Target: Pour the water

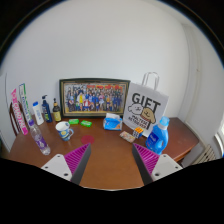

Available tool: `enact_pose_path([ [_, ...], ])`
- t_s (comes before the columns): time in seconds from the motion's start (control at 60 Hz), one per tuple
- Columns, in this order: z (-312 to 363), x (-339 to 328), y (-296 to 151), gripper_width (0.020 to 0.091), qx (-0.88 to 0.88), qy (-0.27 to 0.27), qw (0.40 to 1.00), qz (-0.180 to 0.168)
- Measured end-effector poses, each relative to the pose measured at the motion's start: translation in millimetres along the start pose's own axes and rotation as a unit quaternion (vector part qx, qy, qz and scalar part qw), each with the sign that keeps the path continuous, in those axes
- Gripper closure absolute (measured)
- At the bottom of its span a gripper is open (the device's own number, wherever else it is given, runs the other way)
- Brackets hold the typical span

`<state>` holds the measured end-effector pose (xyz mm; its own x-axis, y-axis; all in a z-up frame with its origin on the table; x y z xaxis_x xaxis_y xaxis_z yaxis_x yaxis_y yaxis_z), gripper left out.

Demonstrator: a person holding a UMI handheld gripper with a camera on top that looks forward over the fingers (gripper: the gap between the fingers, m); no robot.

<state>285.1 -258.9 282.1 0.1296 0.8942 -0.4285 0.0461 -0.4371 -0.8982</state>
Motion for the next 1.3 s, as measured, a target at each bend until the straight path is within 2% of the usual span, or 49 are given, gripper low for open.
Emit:
enact_pose_path([
  [0.317, 35.6, -0.6, 45.9, 0.0243, -0.008, -0.03, 0.999, 0.027],
  [0.617, 170.1, -16.0, 104.6, 0.0246, -0.026, -0.122, 0.991, 0.048],
  [0.883, 313.1, 24.5, 93.9, 0.0242, 0.01, -0.175, 0.985, 0.005],
  [1.067, 365.2, 93.3, 78.0, 0.0244, 0.011, -0.146, 0.988, -0.041],
  [1.233, 384.3, 146.9, 75.2, 0.0315, 0.014, -0.11, 0.991, -0.069],
  [1.3, 388.5, 160.4, 78.5, 0.0387, 0.026, -0.104, 0.992, -0.068],
])
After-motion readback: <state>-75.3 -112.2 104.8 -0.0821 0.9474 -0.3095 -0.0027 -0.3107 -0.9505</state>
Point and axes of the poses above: the point between the fingertips, and its own axes, seen from behind it with the camera up: z to the left, y down, x forward, the way the camera looks, the point moved 5 cm from there along -x, backward, against the way the camera looks, and after that the axes turned 3 degrees about -z, right-handed, at the moved point
